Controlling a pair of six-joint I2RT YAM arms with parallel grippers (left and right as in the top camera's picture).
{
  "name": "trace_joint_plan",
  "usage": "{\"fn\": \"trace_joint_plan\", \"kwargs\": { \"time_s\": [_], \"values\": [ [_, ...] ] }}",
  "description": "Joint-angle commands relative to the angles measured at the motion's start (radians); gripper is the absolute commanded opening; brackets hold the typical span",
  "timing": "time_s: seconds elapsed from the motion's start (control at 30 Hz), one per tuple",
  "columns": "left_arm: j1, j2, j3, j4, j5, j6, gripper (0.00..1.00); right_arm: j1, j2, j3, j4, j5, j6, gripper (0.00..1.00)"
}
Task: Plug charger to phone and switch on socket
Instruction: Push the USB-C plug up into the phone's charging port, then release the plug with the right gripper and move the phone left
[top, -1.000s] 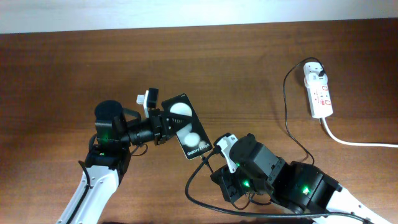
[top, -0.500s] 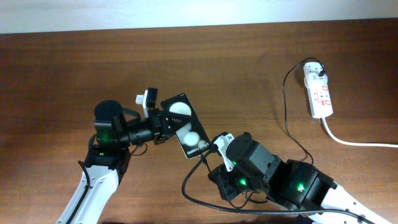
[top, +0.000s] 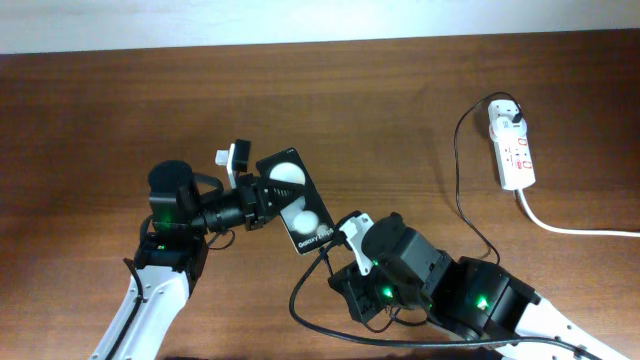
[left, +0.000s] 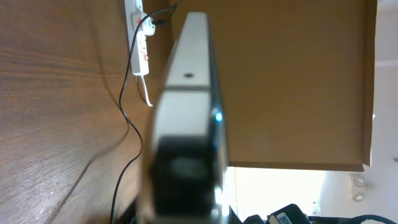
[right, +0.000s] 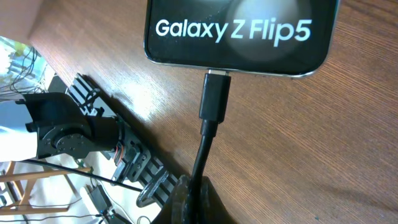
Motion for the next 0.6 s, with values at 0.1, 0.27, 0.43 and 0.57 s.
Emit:
{"fn": "trace_joint_plan", "kwargs": {
  "time_s": [0.1, 0.27, 0.43, 0.57],
  "values": [
    [-0.014, 0.000, 0.012, 0.002, 0.082, 0.035, 0.00, -0.002, 0.003, 0.005, 0.030, 0.041, 0.001, 0.11],
    [-0.014, 0.000, 0.012, 0.002, 0.035, 0.035, 0.00, -0.002, 0.003, 0.004, 0.014, 0.020, 0.001, 0.19],
    [-0.014, 0.000, 0.012, 0.002, 0.025, 0.035, 0.00, -0.002, 0.008, 0.004, 0.019, 0.020, 0.001, 0.20],
    [-0.014, 0.000, 0.012, 0.002, 0.025, 0.035, 0.00, -0.002, 0.042, 0.004, 0.021, 0.019, 0.002, 0.21]
  ]
}}
